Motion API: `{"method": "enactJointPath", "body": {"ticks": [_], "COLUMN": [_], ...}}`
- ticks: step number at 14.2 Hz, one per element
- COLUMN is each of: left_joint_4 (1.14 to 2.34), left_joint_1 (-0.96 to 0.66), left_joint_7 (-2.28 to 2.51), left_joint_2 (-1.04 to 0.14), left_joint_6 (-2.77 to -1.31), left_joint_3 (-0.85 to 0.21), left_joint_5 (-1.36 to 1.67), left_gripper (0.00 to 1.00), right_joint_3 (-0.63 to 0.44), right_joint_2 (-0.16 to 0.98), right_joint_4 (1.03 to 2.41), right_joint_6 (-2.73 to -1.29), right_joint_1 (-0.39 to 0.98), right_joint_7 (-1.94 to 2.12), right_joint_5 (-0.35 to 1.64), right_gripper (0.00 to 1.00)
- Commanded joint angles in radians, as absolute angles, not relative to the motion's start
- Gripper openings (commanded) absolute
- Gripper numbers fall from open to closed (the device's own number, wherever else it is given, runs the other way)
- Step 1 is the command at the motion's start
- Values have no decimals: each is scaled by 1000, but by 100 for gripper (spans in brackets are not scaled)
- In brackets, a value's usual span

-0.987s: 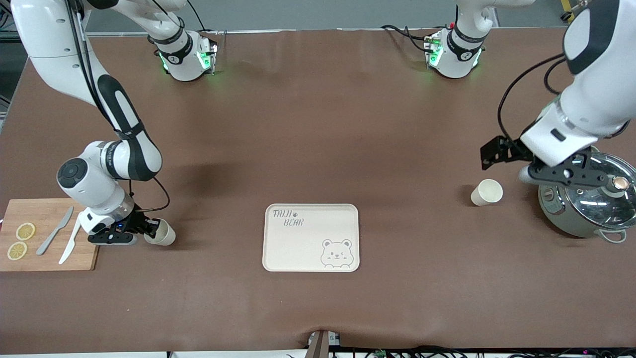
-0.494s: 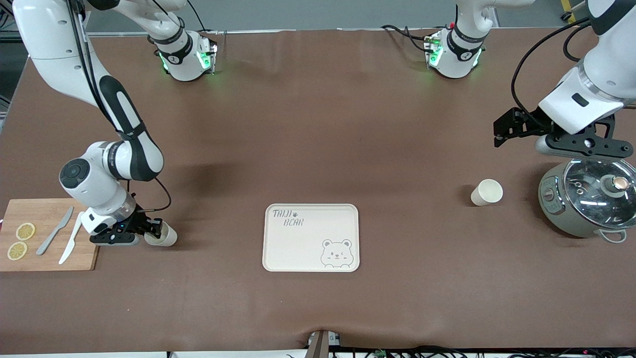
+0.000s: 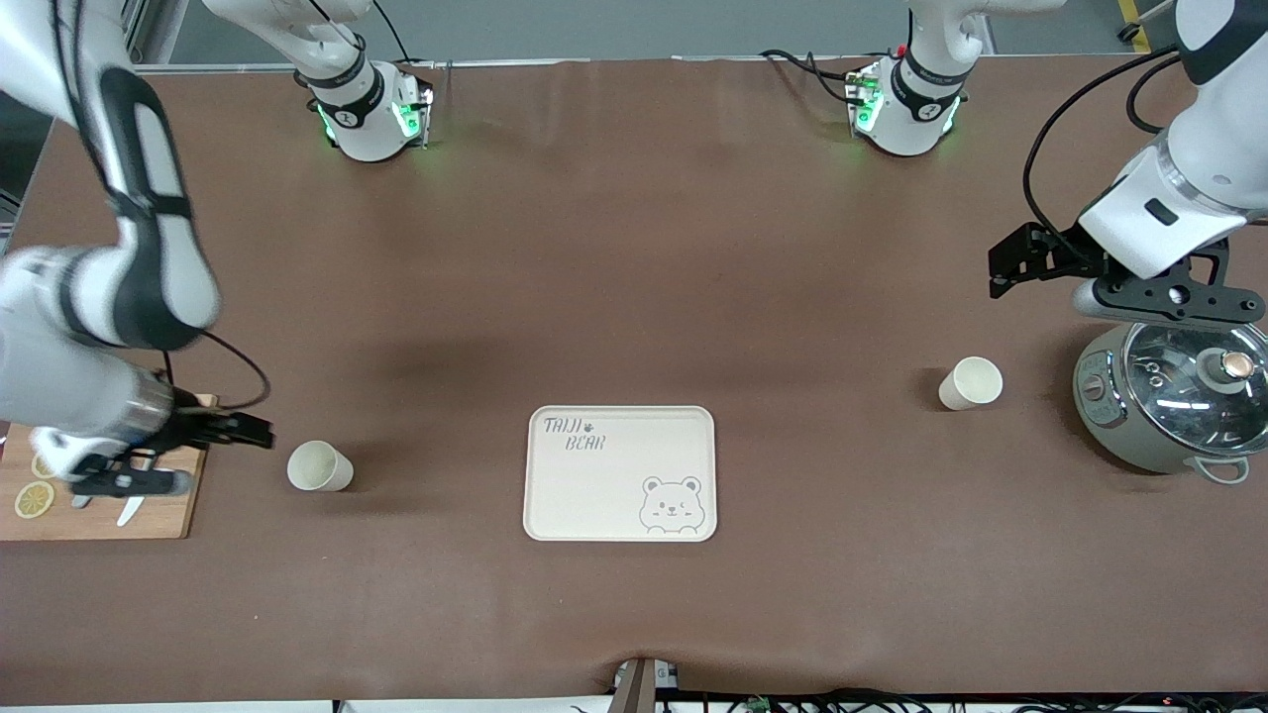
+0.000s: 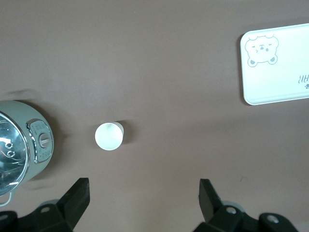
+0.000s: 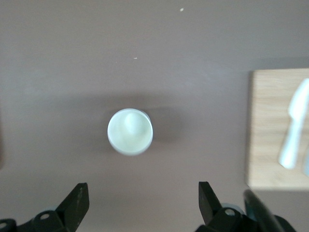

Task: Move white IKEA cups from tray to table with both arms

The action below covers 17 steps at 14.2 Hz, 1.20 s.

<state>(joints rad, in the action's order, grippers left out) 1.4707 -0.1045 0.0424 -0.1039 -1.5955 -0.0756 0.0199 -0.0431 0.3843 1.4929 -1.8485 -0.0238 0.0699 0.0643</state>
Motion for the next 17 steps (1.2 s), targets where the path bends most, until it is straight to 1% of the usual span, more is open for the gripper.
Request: {"method": "enactJointPath", "body": {"ticks": [1,4,7,8,10,13,15,17], "left_joint_4": [1473,1471,1471,1471,1471,1471,1471,1471], "left_joint_1": [-103,-103,-103,-103,-103,-103,-103,-103], "left_joint_7": [29,28,28,28,29,29,28,28], "left_joint_2": [-103,-112,-112,-112,-112,-112,-112,-114], "left_joint_6": [-1600,-1605,-1605,-1605,-1605,-1606,-1606,-1606], "left_joint_3": [-75,-75,-75,-75,-75,-75,-75,-75], "left_joint_5": [0,-2,-2,-2,-2,-3,-2,-3], "left_gripper": [100,100,100,100,100,100,100,100], "right_joint_3": [-49,-46,-49,-49,-48,-49,-51,-51], "right_joint_2": [297,132,75,54,35,44,46,46], "right_joint_4": [1366,1371,1362,1361,1348,1331,1364,1383], "right_joint_6": [-1613,-1481,-1401,-1396,-1394,-1399,-1353,-1339], "right_joint_1": [-31,-28,-31,-31,-31,-38,-51,-51], "right_joint_7": [58,55,43,41,40,40,38,38], "right_joint_5": [-4,-23,-28,-28,-18,-25,-17,-11], "right_gripper": [100,100,100,100,100,100,100,100]}}
